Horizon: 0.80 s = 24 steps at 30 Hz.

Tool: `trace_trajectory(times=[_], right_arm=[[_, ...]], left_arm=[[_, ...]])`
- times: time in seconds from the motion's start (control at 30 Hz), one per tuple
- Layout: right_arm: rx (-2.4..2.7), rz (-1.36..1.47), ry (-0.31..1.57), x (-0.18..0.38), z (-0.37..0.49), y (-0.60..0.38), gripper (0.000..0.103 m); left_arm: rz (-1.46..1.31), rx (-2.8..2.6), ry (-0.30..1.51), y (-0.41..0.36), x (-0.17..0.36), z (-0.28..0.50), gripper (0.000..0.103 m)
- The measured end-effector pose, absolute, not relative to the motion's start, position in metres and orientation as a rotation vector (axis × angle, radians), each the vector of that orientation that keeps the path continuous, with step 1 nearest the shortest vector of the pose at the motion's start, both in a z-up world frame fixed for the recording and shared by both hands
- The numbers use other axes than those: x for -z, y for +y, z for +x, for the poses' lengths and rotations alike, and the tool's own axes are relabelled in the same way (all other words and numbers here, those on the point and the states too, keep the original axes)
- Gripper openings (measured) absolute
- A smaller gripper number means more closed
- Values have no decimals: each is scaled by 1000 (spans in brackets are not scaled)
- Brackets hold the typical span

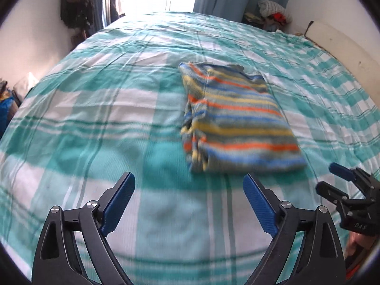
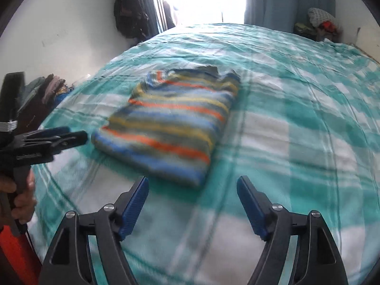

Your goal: Fold small clothes

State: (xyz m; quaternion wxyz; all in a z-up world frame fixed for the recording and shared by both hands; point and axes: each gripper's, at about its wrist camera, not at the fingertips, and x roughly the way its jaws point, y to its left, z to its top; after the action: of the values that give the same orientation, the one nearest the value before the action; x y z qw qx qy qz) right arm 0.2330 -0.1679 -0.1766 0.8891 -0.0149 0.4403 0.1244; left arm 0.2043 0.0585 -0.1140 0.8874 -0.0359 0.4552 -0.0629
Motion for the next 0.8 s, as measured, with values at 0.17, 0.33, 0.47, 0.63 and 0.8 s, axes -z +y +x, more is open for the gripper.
trace_trajectory(times=[0.17, 0.33, 0.47, 0.63, 0.8], right_arm=[[-167, -13, 955, 197, 194, -183, 89], [-108, -50, 947, 225, 166, -187, 100], [-81, -126, 887, 236, 159, -178, 103], [-73, -145, 874, 240, 160, -176, 103], [-77, -136, 877, 241, 160, -176, 103]], left_arm=[[-113, 76, 1008, 64, 142, 181, 95], [-45, 80, 986, 58, 165, 163, 102], [-56, 87, 983, 59, 171, 164, 103], [-41, 82, 974, 56, 175, 162, 103], [-40, 83, 974, 57, 175, 161, 103]])
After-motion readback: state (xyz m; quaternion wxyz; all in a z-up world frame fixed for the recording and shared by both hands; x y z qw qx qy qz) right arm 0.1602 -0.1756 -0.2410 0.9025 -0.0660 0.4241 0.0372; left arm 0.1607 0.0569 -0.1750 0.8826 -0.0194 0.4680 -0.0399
